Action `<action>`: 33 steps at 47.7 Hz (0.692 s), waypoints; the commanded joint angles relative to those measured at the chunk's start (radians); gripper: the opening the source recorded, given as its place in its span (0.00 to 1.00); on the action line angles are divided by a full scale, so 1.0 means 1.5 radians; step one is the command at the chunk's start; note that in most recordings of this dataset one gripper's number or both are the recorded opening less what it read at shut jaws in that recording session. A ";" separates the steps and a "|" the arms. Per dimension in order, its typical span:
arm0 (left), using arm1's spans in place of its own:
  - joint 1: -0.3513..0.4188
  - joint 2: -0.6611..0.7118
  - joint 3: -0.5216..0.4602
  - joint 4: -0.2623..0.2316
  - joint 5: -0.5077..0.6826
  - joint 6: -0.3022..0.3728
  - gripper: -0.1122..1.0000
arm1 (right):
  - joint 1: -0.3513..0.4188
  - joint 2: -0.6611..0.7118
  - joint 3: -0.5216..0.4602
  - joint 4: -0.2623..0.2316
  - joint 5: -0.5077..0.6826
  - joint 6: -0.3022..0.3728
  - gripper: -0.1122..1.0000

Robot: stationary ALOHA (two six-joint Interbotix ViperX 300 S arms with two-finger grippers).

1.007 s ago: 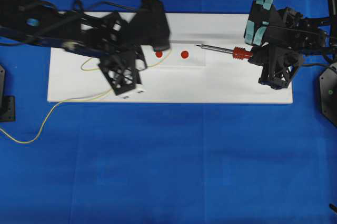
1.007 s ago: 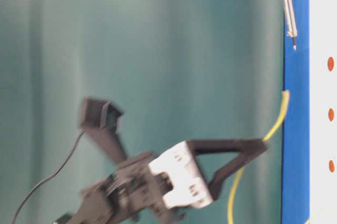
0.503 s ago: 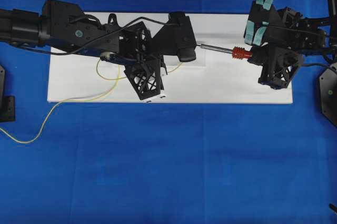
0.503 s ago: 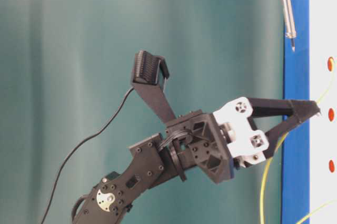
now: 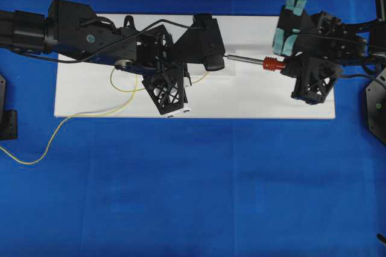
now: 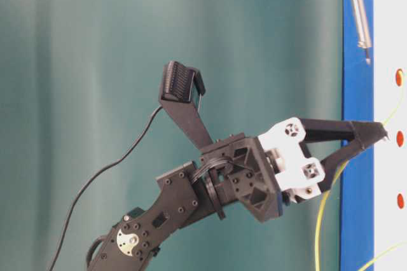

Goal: Touch the tip of the soldering iron to the tip of the solder at the mark.

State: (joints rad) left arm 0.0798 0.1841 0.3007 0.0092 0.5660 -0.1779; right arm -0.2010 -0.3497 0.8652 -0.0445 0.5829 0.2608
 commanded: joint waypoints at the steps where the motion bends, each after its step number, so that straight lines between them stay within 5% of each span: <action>1: -0.001 -0.013 -0.008 0.002 -0.002 0.001 0.12 | 0.003 0.018 -0.028 -0.003 -0.004 0.001 0.16; 33: -0.002 -0.014 -0.004 0.002 0.001 0.000 0.12 | 0.016 0.061 -0.044 -0.003 -0.004 0.001 0.16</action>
State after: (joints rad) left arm 0.0782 0.1841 0.3037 0.0092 0.5706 -0.1764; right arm -0.1779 -0.2516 0.8191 -0.0445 0.5829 0.2623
